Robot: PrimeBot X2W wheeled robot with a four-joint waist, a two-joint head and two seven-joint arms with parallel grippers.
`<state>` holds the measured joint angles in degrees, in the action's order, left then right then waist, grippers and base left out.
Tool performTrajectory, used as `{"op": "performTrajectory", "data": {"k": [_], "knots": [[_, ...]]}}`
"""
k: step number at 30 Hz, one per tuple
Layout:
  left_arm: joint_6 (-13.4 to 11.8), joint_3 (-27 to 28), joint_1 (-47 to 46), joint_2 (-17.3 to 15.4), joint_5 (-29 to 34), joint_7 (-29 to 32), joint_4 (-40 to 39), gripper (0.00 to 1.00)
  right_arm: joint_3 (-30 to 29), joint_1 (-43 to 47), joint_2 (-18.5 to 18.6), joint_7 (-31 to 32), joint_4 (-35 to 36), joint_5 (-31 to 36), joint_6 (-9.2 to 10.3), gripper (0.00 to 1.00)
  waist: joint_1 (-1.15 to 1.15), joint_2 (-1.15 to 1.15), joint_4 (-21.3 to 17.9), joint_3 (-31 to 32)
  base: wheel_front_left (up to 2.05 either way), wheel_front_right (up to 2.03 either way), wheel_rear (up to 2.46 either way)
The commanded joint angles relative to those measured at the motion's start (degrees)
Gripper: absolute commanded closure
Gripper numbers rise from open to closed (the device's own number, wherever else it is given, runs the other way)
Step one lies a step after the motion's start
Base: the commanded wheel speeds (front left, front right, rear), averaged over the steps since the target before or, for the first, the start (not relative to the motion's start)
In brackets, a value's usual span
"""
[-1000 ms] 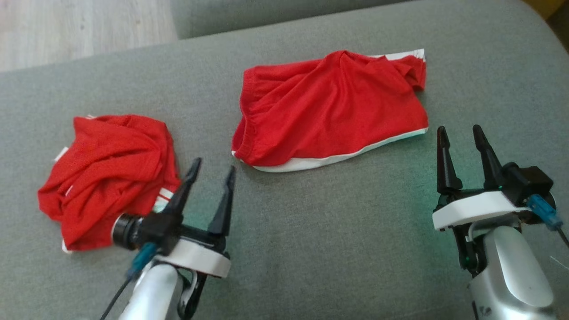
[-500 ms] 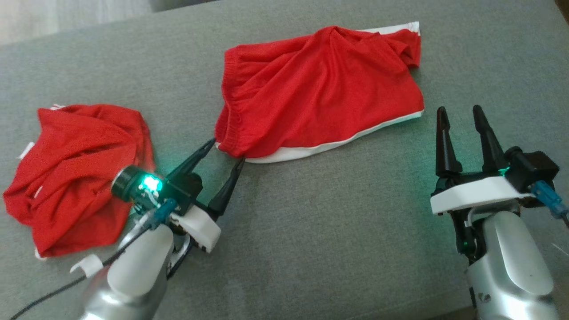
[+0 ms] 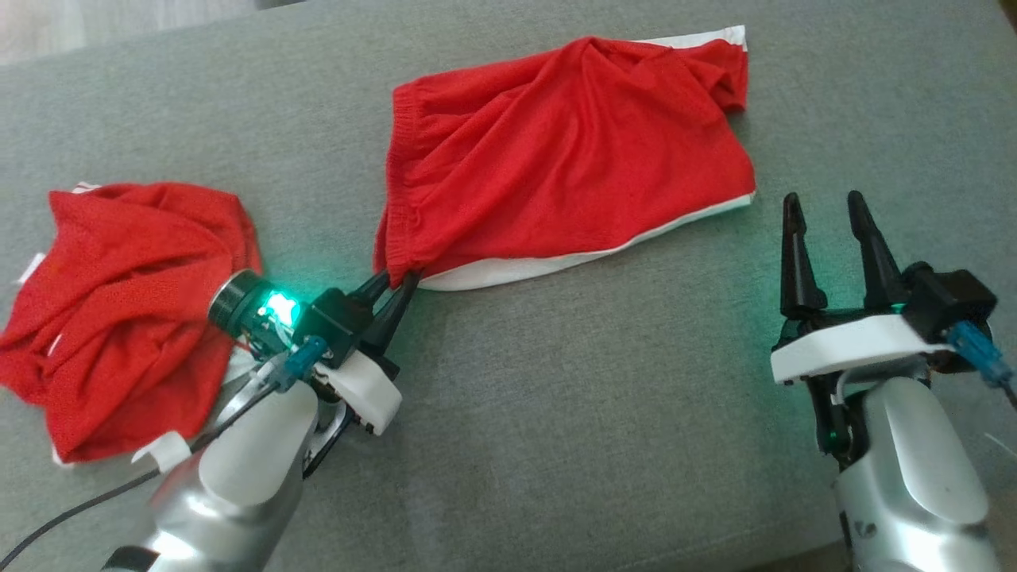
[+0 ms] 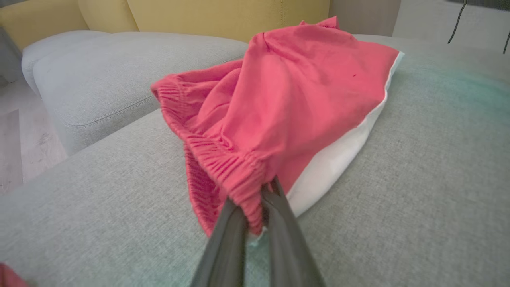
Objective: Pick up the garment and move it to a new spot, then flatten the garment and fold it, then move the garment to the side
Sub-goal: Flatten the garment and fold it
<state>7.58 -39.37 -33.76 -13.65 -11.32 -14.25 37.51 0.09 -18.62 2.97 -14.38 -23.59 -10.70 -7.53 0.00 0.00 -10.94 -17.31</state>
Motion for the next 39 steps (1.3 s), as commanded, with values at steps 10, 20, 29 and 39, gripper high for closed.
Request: {"op": "performTrajectory", "data": {"k": [10,20,29,39], "knots": [[-1.8,3.5,-0.4,-0.7,-1.8,-0.7,-6.7,1.00,-0.9,-5.8,-0.1,7.6,-6.6,8.2,0.04,0.00,0.00,0.00,3.5,1.2,0.00,0.00,0.00],[-2.4,3.7,0.5,-0.3,-1.8,-0.7,-9.3,1.00,0.2,-8.6,-0.1,13.1,-12.6,11.5,0.04,0.00,0.00,0.00,5.1,1.1,0.00,0.00,0.00],[-2.5,3.8,0.9,-0.5,-2.0,-0.7,-9.7,1.00,2.1,-8.9,-0.1,15.1,-14.4,13.3,0.04,0.00,0.00,0.00,5.0,1.1,0.00,0.00,0.00],[-2.7,3.9,2.1,-0.8,-2.4,-0.7,-9.2,1.00,3.1,-8.8,-0.1,14.8,-14.9,11.5,0.04,1.00,0.00,0.00,3.9,3.0,0.00,0.00,0.00]]}}
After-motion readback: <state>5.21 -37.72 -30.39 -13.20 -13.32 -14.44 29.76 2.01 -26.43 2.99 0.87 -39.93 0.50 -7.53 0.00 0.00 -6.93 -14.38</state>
